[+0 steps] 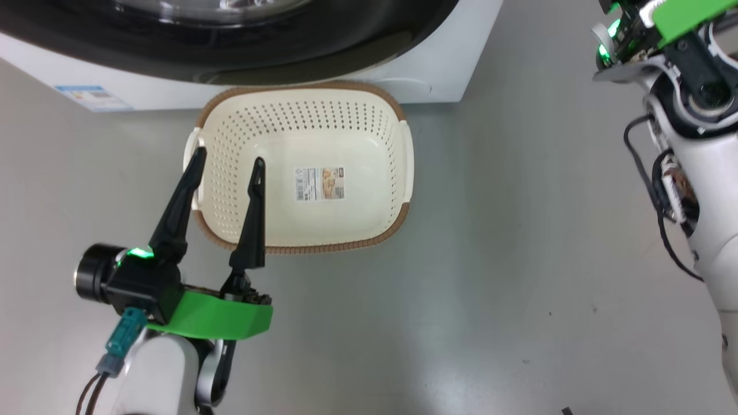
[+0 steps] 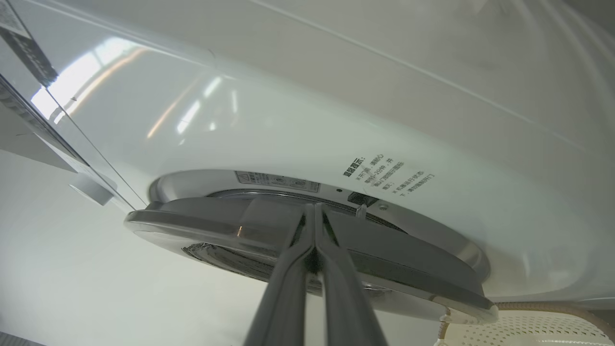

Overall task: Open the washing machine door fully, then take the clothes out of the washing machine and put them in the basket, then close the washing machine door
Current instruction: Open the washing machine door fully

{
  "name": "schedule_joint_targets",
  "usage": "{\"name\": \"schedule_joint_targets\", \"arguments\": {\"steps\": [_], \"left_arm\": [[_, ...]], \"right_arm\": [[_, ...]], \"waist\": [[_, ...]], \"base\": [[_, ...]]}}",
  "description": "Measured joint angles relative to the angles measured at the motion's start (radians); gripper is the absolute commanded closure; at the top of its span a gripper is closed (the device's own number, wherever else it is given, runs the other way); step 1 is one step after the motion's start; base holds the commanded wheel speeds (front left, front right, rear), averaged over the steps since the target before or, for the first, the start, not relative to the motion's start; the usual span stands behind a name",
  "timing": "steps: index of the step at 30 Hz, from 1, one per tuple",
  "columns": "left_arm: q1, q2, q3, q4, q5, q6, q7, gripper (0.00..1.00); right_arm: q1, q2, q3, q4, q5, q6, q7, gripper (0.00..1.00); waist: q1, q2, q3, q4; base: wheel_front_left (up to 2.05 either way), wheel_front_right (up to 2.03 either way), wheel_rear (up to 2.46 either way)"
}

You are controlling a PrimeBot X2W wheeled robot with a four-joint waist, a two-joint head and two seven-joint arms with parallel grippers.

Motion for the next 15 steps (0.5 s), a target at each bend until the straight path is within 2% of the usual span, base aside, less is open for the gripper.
{"name": "schedule_joint_targets", "arguments": {"steps": [5,15], "left_arm": [[-0.01,-0.001,-0.007,-0.002,-0.004,0.0,0.0,0.0],[-0.023,-0.002,-0.016,-0.001,-0.008,0.002,0.0,0.0]], "right_arm": [[-0.068,0.002,0.003,0.054,0.024,0.0,0.122,1.0],[-0.194,0.004,0.002,0.143,0.053,0.0,0.267,1.0]], "waist": [[0.0,0.0,0.032,0.014],[0.0,0.0,0.072,0.041]], "base": [[0.0,0.0,0.0],[0.0,0.0,0.0]]}}
